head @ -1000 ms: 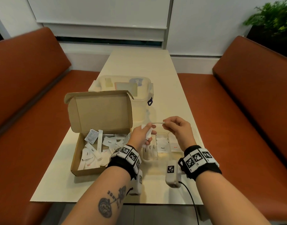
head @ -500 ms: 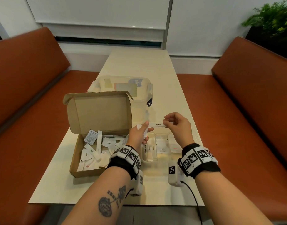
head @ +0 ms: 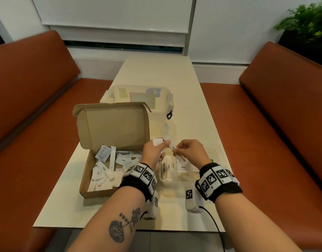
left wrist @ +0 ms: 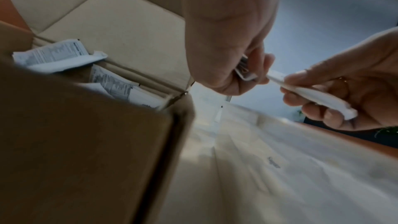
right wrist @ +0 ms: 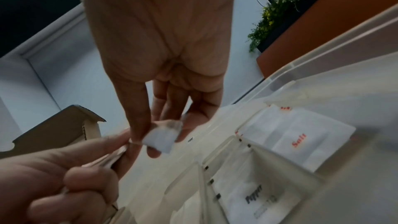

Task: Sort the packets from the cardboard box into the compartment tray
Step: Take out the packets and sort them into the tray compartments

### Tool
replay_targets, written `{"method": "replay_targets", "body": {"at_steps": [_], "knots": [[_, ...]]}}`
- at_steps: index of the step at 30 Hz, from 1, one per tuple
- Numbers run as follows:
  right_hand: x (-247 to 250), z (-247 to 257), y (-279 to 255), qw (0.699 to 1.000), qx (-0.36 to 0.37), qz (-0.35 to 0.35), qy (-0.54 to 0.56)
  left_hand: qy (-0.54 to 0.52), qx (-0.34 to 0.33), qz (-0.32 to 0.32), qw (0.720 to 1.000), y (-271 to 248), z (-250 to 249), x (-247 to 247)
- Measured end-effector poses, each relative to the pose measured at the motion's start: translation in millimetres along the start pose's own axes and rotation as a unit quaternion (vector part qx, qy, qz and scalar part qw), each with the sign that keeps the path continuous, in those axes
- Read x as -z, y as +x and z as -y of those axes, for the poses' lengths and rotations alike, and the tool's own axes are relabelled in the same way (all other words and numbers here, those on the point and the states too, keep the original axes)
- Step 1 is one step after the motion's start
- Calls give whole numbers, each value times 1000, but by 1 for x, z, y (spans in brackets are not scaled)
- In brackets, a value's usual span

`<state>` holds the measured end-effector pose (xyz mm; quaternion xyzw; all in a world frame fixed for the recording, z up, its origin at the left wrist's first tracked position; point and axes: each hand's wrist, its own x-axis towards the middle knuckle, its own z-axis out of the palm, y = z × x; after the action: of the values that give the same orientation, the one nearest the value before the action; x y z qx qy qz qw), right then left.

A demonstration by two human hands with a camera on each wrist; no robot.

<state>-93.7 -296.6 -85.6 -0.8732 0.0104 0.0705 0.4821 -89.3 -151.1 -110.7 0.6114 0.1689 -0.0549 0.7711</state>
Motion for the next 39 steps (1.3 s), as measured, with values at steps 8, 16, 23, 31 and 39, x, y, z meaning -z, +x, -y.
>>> {"method": "replay_targets", "body": {"at_steps": [8, 16, 23, 31, 39], "knots": [[-27, -5, -2, 994, -104, 39, 12, -38, 0, -10, 999, 5, -1, 4], [-53, -4, 1, 992, -73, 37, -92, -37, 1, 9, 999, 6, 4, 6], [-51, -9, 4, 988, -38, 83, -121, -31, 2, 25, 999, 8, 5, 9], [-52, -13, 2, 974, 24, 84, -208, -40, 3, 37, 999, 5, 5, 8], [-31, 4, -2, 991, 5, -67, 113, 10, -23, 48, 999, -2, 7, 0]]}}
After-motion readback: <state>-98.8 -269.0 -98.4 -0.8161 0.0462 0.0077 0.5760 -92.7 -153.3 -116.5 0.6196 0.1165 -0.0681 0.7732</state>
